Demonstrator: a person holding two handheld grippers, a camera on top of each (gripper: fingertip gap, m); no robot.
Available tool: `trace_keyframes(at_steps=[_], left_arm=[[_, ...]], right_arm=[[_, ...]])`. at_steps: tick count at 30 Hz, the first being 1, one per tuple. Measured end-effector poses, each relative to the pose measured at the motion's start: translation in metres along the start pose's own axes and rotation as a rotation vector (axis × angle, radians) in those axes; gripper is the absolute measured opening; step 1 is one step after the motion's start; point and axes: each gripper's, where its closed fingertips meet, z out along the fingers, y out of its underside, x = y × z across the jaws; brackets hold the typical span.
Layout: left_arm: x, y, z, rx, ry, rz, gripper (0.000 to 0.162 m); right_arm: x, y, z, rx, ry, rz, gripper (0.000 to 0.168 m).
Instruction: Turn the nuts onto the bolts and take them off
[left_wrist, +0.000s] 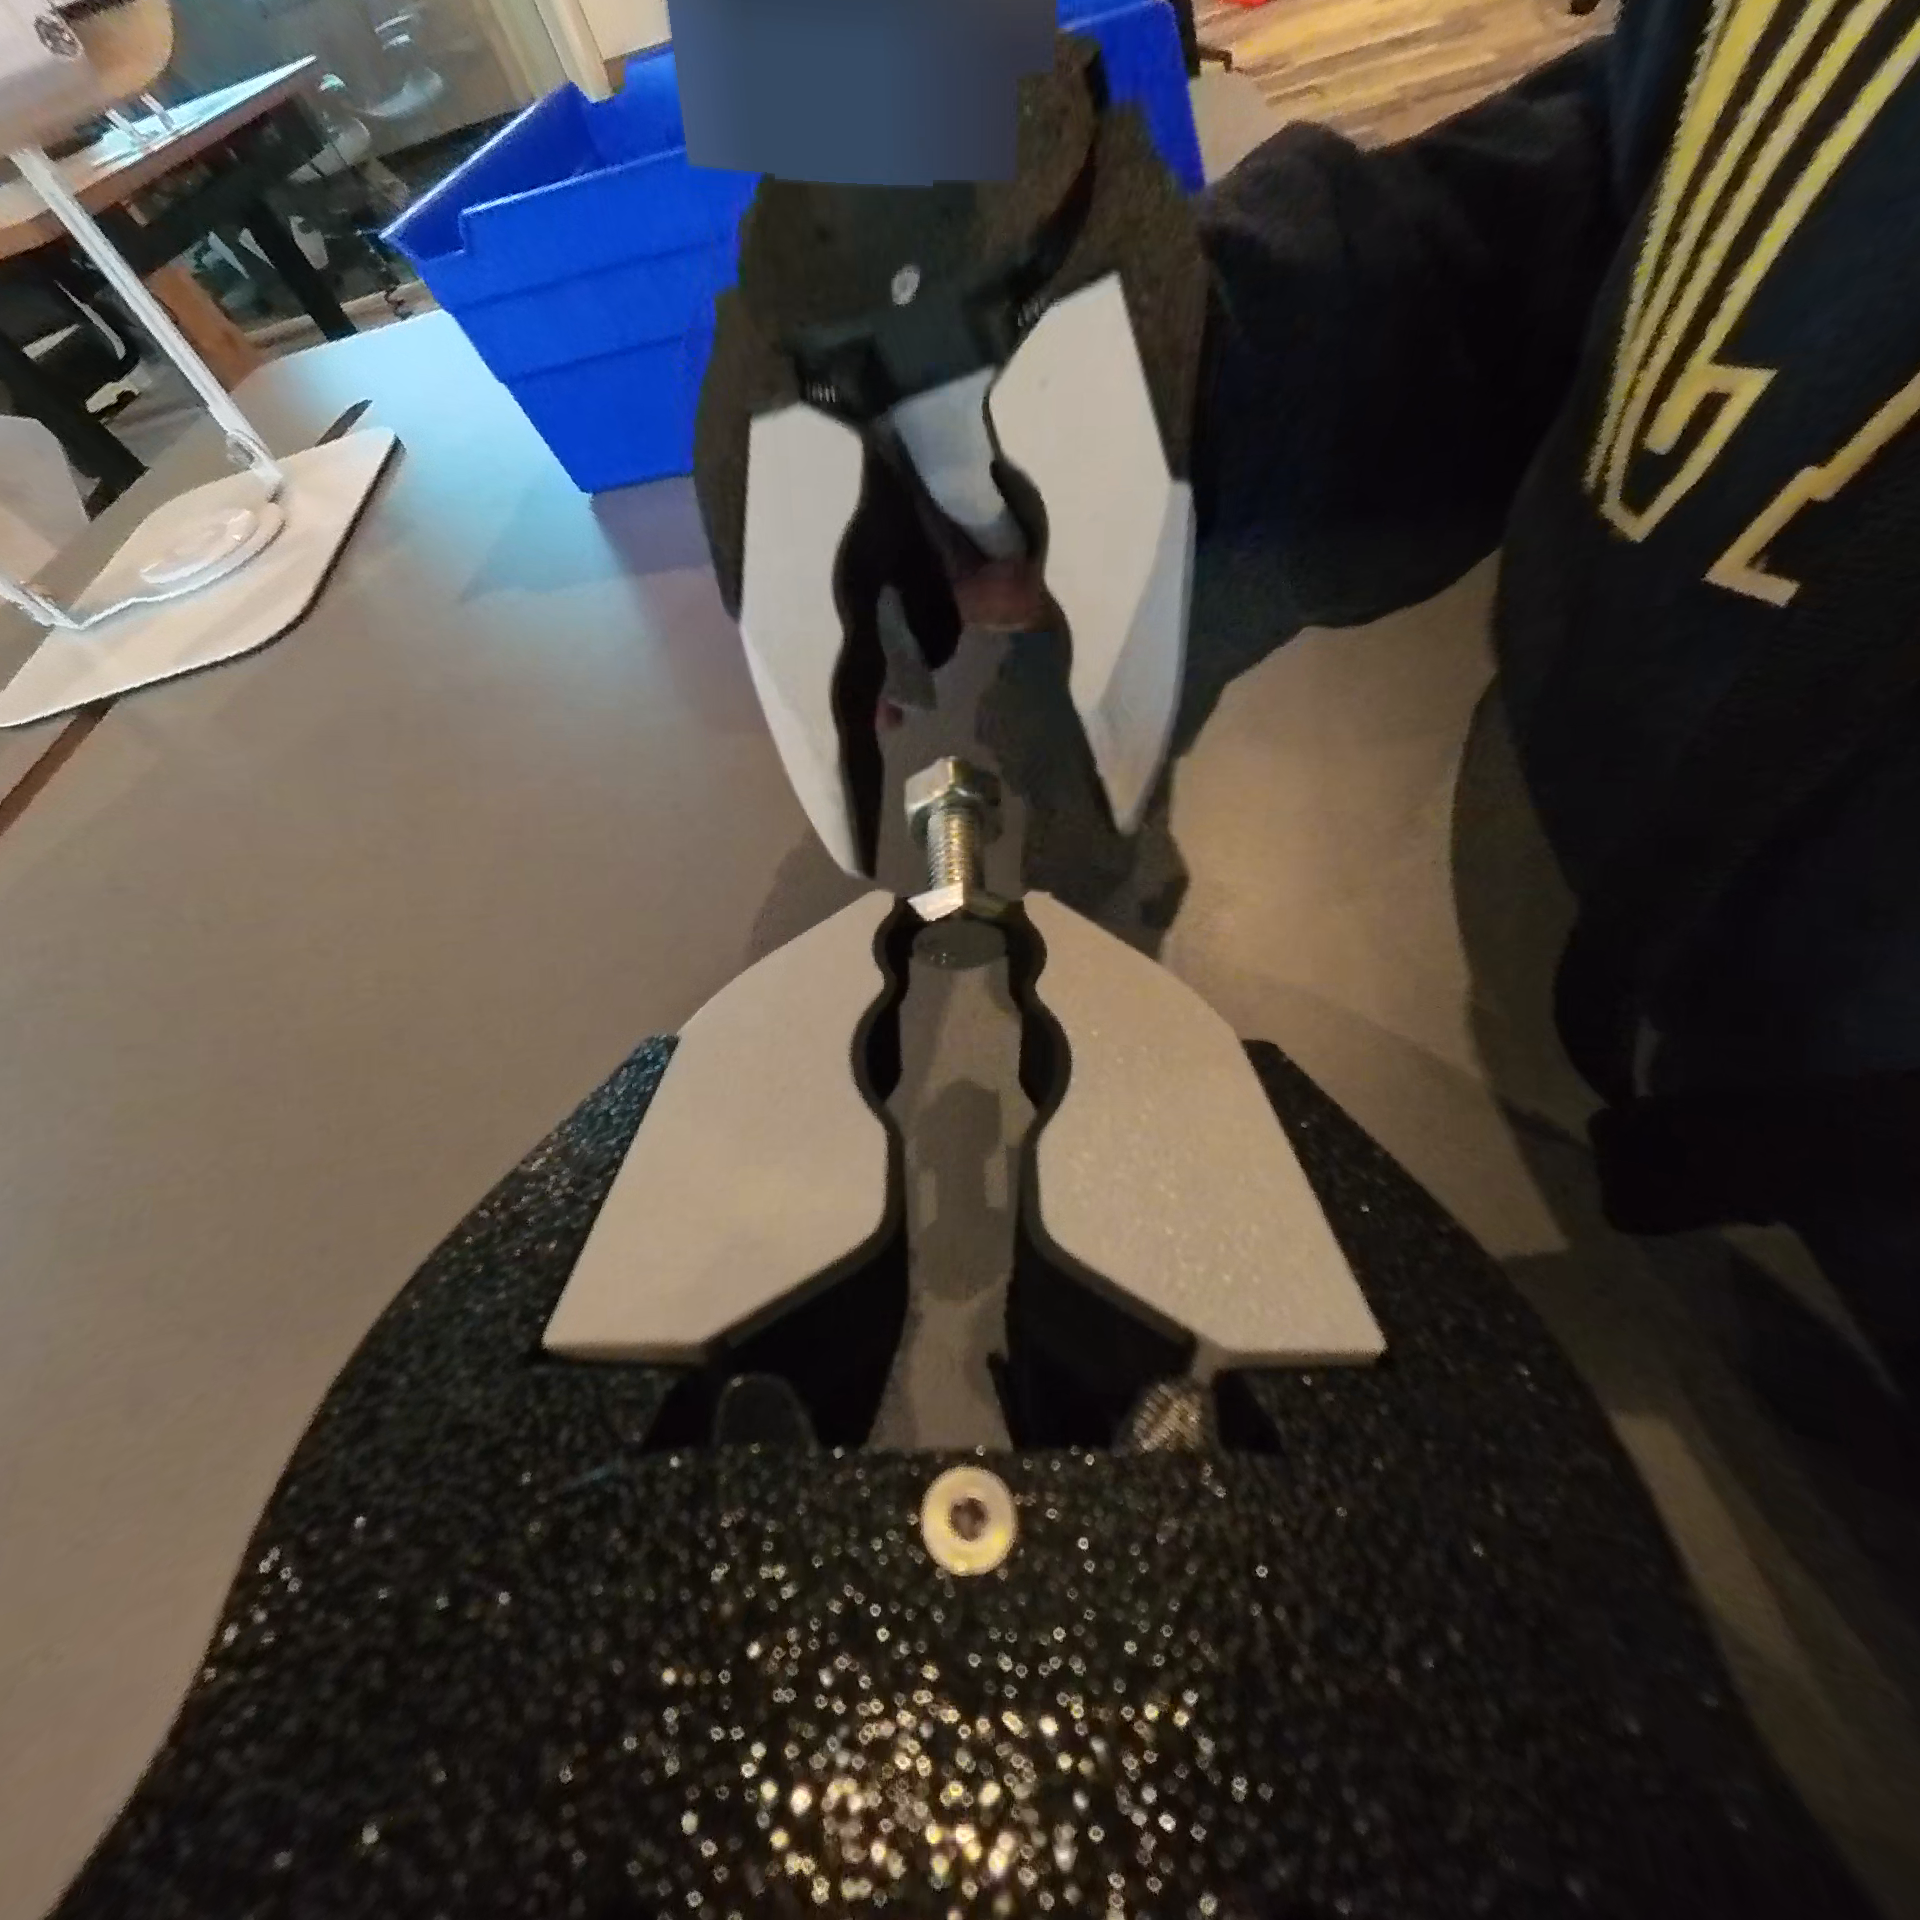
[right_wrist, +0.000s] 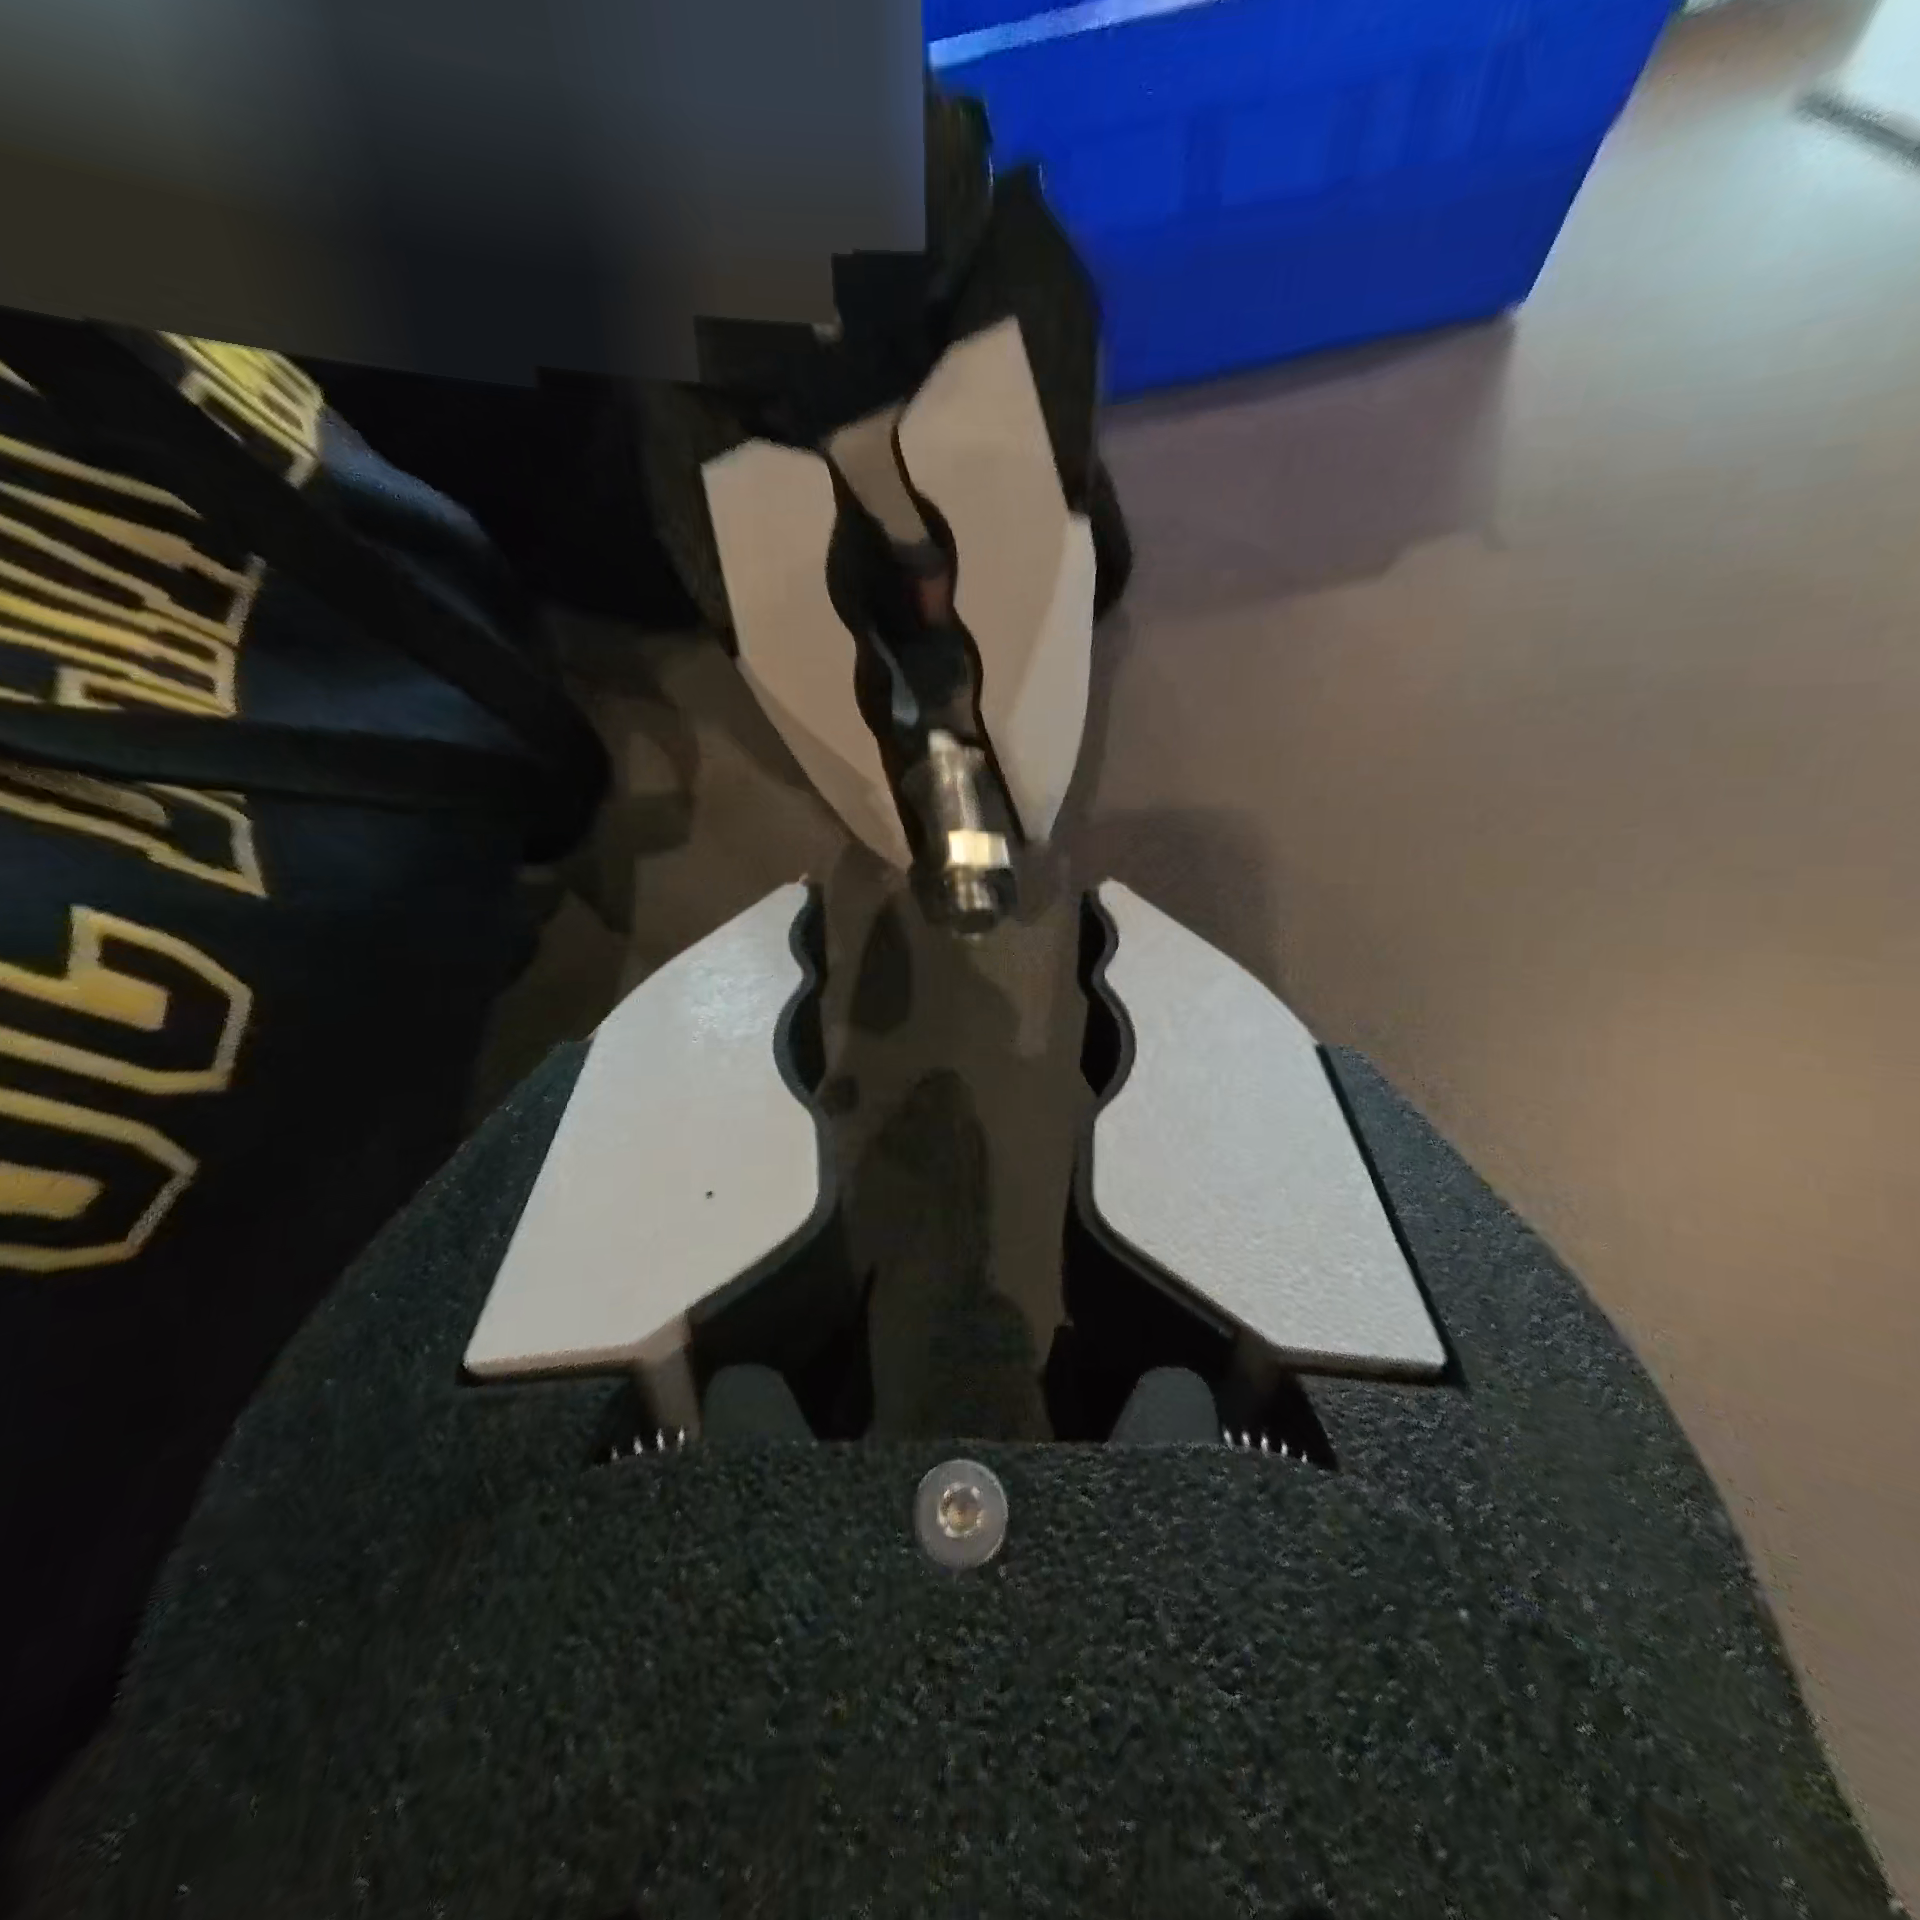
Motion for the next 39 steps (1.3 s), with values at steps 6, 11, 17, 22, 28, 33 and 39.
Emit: trace_keyframes(at_steps=[6, 11, 17, 22, 28, 33, 39], left_arm=[[0.000, 0.000, 0.000, 0.003, 0.007, 0.001, 0.017], [0.001, 0.000, 0.001, -0.003, 0.011, 0.003, 0.018], [0.000, 0.001, 0.002, -0.007, 0.009, 0.003, 0.018], [-0.001, 0.000, 0.001, 0.004, 0.002, -0.003, 0.017], [-0.002, -0.001, 0.000, 0.017, -0.003, -0.014, 0.018], [-0.001, 0.000, 0.001, 0.010, 0.005, -0.010, 0.017], [0.000, 0.001, 0.002, -0.004, 0.008, -0.002, 0.018]], right_arm=[[-0.013, 0.013, 0.011, -0.083, -0.094, 0.048, 0.049], [-0.015, -0.004, 0.004, 0.025, -0.107, 0.042, 0.049], [-0.038, -0.032, -0.008, 0.187, -0.204, -0.054, 0.047], [-0.004, -0.012, -0.007, 0.086, -0.050, 0.051, 0.049], [-0.016, 0.013, 0.007, -0.070, -0.151, 0.128, 0.048], [-0.018, -0.001, 0.003, 0.012, -0.168, 0.129, 0.050], [-0.038, -0.028, -0.007, 0.177, -0.241, 0.002, 0.052]])
